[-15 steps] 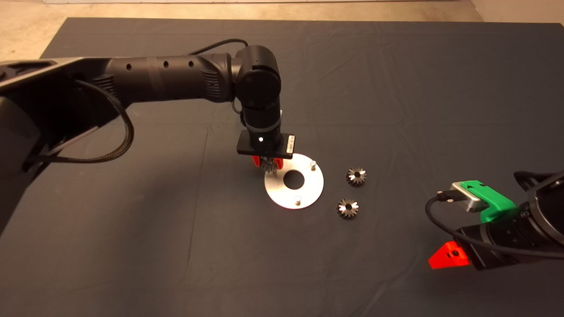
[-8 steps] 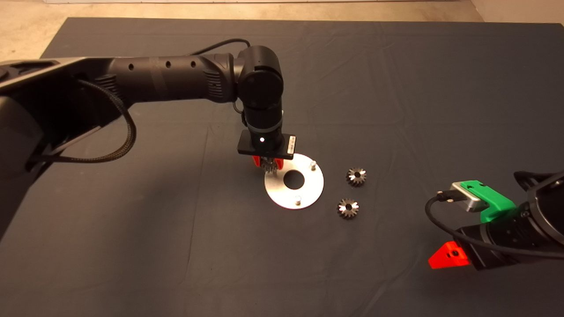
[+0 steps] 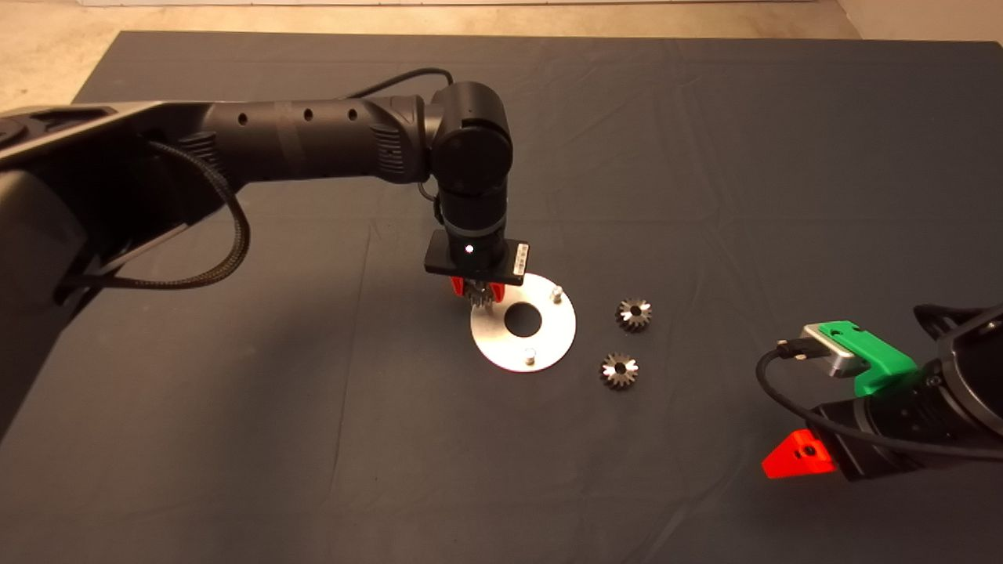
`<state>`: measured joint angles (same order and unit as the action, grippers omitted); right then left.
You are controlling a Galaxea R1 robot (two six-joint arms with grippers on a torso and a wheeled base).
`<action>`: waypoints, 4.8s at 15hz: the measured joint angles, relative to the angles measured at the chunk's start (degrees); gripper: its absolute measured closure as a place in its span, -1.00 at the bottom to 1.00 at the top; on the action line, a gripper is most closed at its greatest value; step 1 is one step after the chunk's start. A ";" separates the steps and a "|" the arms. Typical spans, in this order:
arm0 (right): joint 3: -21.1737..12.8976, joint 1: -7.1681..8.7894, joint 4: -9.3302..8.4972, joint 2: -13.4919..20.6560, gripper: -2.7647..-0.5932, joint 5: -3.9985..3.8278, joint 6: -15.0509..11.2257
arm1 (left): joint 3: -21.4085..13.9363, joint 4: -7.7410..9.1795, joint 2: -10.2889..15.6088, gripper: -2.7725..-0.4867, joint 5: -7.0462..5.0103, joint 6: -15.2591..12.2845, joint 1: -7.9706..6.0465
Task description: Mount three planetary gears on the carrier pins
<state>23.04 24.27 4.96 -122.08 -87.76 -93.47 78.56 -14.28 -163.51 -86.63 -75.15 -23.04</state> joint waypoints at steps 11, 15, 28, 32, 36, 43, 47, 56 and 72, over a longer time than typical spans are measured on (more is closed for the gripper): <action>0.00 0.00 0.00 0.00 -0.97 0.00 -0.02 | 0.20 0.06 -0.01 0.68 0.52 -0.01 -0.02; 0.00 0.00 0.00 0.00 -0.97 0.00 0.00 | 0.20 0.06 0.00 0.68 0.55 0.00 -0.02; 0.00 0.00 0.00 0.00 -0.97 0.00 0.00 | 0.20 0.09 0.00 0.68 0.81 -0.23 -0.02; 0.00 0.00 0.00 0.00 -0.97 0.00 0.00 | 0.20 0.09 -0.02 0.68 1.01 -0.23 -0.02; 0.00 0.00 0.00 0.00 -0.97 0.00 -0.02 | 0.20 0.09 -0.02 0.68 1.10 -0.39 -0.02; 0.00 -0.02 0.00 0.00 -0.97 -0.05 0.00 | 1.54 -0.38 -3.13 0.69 1.12 -0.63 0.35; 0.00 -0.22 -0.01 0.00 -0.97 -0.11 0.00 | 1.60 -0.74 -2.97 0.69 2.73 -0.63 1.82; 0.00 -0.22 -0.01 0.00 -0.97 -0.06 0.00 | 1.57 -0.57 -1.37 0.60 2.16 -0.56 1.77; 0.00 -0.21 0.00 0.00 -0.97 -0.08 0.17 | -10.97 2.38 6.40 0.02 1.03 -2.24 -5.95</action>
<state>23.04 24.06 4.96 -122.07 -87.84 -93.29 67.58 -11.90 -157.12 -85.59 -77.39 -28.99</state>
